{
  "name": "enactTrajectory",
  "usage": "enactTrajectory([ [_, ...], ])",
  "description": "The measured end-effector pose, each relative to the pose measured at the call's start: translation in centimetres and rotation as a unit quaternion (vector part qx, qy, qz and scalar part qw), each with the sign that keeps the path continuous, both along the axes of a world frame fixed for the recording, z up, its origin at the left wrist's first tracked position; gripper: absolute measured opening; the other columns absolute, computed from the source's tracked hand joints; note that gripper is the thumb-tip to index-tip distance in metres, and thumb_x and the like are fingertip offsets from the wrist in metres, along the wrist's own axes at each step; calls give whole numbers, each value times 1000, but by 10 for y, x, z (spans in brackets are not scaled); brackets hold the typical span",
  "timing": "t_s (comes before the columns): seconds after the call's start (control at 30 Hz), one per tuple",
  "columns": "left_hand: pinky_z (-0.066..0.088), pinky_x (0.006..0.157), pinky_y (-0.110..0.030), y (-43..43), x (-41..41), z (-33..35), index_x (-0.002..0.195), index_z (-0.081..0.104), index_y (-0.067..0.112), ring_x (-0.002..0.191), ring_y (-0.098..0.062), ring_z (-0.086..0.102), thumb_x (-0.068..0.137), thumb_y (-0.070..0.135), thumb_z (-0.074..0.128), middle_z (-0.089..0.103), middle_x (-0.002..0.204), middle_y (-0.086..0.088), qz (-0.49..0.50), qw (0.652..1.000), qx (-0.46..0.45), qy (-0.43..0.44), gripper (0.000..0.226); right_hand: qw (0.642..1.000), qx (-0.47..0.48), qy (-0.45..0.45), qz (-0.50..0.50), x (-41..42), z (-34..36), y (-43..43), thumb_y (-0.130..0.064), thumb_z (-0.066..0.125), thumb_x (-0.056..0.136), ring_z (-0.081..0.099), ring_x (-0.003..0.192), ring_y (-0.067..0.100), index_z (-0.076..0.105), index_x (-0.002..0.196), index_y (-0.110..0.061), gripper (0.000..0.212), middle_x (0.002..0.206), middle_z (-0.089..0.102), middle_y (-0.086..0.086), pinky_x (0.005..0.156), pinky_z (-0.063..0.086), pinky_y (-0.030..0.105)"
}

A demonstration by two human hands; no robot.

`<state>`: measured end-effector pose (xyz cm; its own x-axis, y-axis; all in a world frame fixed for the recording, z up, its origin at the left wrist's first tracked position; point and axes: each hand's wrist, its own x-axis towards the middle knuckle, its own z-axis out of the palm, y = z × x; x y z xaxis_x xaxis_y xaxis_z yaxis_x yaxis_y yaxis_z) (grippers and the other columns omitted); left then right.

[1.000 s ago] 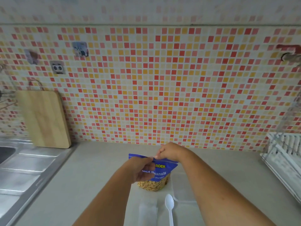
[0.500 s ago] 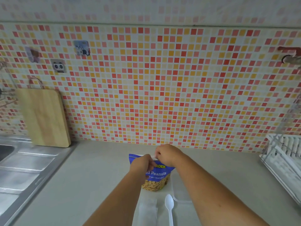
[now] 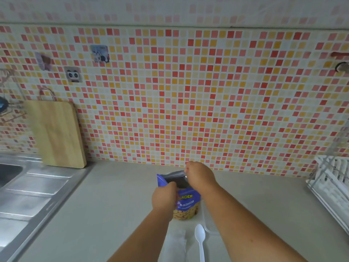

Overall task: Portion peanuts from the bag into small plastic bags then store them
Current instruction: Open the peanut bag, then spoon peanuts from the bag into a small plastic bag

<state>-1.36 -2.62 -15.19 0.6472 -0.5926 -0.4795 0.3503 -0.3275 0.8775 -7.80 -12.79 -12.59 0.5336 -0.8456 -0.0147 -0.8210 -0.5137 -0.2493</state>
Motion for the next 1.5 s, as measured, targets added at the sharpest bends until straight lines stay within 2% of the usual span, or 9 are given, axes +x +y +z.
enactTrajectory([
  [0.3,49,80,-39,0,61,2,132,37,20,102,-28,55,86,29,61,43,127,-12,-54,990,14,-128,53,989,103,-105,24,-5,-15,7,-25,46,95,60,88,22,62,107,-18,21,100,65,7,67,43,26],
  [0.5,51,79,-41,-5,49,1,93,51,23,82,-25,55,80,13,49,60,93,-12,-193,968,13,-160,16,981,86,-170,-36,-10,-6,3,-23,37,100,58,110,27,57,126,-14,34,123,62,12,91,46,32],
  [0.67,50,71,-35,-3,53,8,109,44,18,81,-22,53,85,7,46,54,95,-9,-179,980,-29,-77,26,953,75,-255,-149,-11,8,0,-29,33,99,59,107,30,57,120,-11,37,118,63,13,81,44,32],
  [0.87,53,70,-32,7,56,2,111,42,19,82,-17,55,89,5,45,52,94,-5,-179,982,-37,-55,26,979,122,51,-156,-55,-18,34,-17,47,88,62,109,29,64,113,-10,31,114,65,11,84,48,31],
  [0.97,54,75,-35,11,54,-3,112,42,20,87,-19,57,89,6,47,54,101,-7,-178,982,-37,-52,26,958,215,164,-92,-56,-57,65,-17,49,82,69,94,26,61,71,-11,18,93,71,8,75,47,27],
  [1.03,54,74,-34,12,51,-5,112,43,21,89,-18,58,91,9,48,54,102,-6,-178,982,-41,-47,24,948,241,182,-102,-58,-79,78,-19,49,84,67,99,24,51,64,-13,21,109,71,7,77,46,27],
  [1.17,53,71,-32,16,44,-9,111,43,19,86,-17,56,95,14,44,53,96,-2,-173,983,-52,-24,17,950,220,173,-136,-71,-105,96,-15,48,84,62,112,21,59,119,-11,37,123,63,2,87,48,27],
  [1.33,52,71,-30,23,43,-14,113,43,19,84,-15,55,96,14,42,52,95,-1,-173,983,-46,-27,17,936,311,113,-124,-81,-85,98,-14,46,75,66,63,23,59,69,-9,16,57,63,3,59,49,25],
  [1.5,52,74,-31,22,42,-15,110,44,18,83,-15,55,96,13,39,51,94,-2,-183,982,-47,-32,16,968,216,81,-97,-106,7,70,-14,44,82,68,68,28,67,93,-10,26,82,74,13,60,50,28],
])
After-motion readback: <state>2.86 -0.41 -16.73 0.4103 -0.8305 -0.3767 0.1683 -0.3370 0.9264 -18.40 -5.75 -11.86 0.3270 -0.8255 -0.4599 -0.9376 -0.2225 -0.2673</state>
